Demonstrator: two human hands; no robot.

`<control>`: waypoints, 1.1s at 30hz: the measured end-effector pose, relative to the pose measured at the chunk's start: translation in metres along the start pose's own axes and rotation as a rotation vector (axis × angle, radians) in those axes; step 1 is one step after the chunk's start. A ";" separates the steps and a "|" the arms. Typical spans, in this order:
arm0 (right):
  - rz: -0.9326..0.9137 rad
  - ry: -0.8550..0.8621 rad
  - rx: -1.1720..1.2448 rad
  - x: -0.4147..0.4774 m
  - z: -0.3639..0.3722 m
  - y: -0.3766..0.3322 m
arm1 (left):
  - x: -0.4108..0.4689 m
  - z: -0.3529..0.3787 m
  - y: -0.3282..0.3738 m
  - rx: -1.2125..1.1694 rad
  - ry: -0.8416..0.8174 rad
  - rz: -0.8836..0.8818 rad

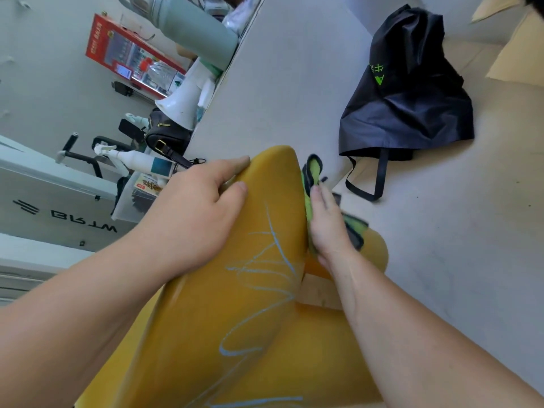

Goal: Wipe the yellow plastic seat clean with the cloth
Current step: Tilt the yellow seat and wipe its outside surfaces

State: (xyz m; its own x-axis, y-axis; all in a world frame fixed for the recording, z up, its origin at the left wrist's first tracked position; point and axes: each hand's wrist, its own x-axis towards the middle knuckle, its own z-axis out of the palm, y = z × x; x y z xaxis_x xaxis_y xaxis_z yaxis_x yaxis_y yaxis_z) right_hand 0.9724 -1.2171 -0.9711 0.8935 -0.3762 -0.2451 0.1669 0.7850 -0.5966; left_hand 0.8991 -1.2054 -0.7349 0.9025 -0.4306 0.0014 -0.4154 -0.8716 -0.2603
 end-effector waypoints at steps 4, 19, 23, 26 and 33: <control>-0.149 0.123 -0.143 -0.027 0.016 -0.018 | 0.001 0.000 -0.002 -0.008 0.003 0.007; 0.092 0.097 -0.016 -0.049 0.014 0.003 | 0.001 0.001 -0.003 -0.103 0.007 -0.018; -0.445 0.164 -0.191 -0.070 0.045 -0.062 | 0.001 0.001 -0.004 -0.119 0.016 0.022; -0.573 0.060 -0.152 -0.050 0.042 -0.071 | 0.001 0.002 -0.005 -0.078 0.029 0.016; 0.262 -0.024 0.010 -0.018 -0.011 0.041 | -0.001 0.001 0.000 -0.093 0.014 -0.011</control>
State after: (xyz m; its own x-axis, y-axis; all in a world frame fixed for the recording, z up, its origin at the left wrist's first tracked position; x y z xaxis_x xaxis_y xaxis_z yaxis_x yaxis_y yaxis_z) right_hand 0.9586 -1.1840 -0.9994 0.9164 -0.1479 -0.3721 -0.0675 0.8589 -0.5077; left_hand 0.8982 -1.2043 -0.7353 0.9057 -0.4236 0.0172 -0.4148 -0.8940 -0.1695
